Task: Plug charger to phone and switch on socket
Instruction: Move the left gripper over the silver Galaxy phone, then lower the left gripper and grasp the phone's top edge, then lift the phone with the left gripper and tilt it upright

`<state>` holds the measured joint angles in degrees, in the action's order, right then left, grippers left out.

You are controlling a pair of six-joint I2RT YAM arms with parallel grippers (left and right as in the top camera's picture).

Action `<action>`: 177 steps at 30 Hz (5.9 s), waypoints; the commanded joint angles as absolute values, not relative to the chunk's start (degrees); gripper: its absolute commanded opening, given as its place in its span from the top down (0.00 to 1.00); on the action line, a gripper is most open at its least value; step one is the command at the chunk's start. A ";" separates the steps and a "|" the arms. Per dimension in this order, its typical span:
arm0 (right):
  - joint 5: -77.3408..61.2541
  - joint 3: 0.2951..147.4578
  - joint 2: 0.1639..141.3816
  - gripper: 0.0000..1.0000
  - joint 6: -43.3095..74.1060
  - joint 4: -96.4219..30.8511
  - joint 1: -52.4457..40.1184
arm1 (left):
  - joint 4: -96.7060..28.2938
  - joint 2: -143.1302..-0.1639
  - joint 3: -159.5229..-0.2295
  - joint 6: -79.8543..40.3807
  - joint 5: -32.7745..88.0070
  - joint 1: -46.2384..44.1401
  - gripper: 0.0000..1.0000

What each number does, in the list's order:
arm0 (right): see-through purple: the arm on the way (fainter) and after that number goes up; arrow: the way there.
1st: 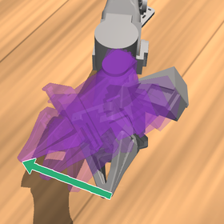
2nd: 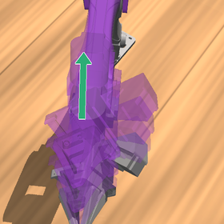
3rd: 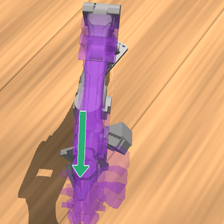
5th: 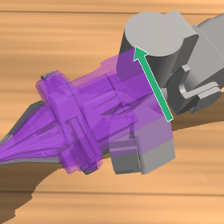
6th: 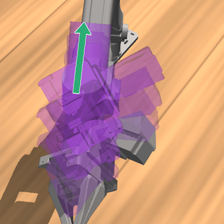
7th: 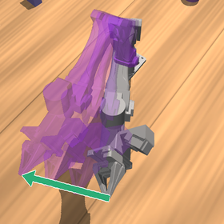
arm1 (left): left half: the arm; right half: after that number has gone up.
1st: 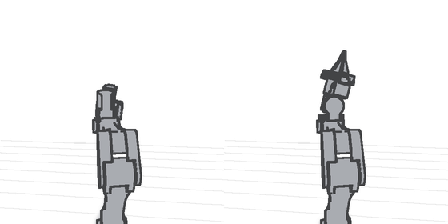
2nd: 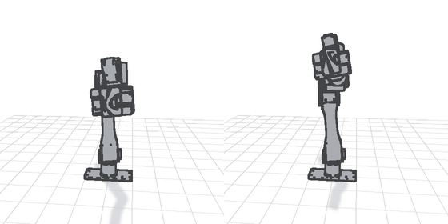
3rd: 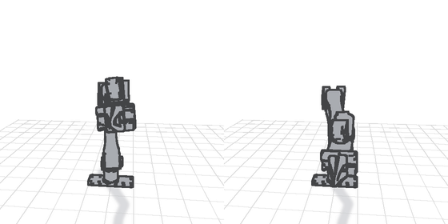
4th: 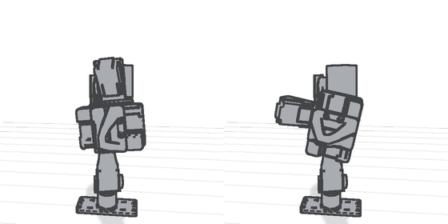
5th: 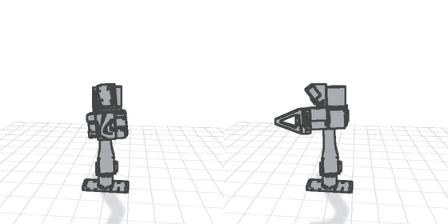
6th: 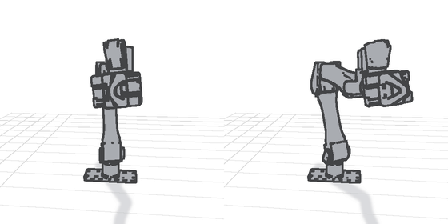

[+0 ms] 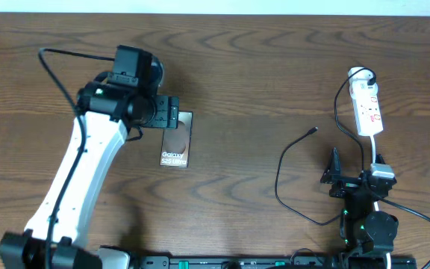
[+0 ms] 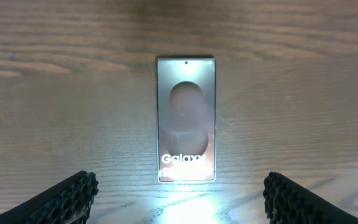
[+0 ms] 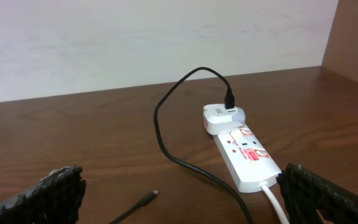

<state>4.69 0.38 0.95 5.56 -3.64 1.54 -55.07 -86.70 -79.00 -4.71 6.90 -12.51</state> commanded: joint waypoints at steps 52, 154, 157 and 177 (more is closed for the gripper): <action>4.75 0.30 0.38 0.01 5.06 -3.81 1.41 | -46.37 -107.98 -74.89 -5.04 7.46 -16.82 0.10; 4.78 0.30 0.40 0.01 5.06 -3.81 1.41 | -46.09 -121.86 -71.07 -9.82 11.57 -16.84 0.30; 4.78 0.30 0.40 0.01 5.06 -3.81 1.41 | -46.33 -121.69 -71.16 -9.82 11.57 -16.84 0.29; 4.78 0.30 0.40 0.01 5.06 -3.81 1.41 | -47.53 -116.75 -71.94 -10.85 11.55 -16.84 0.43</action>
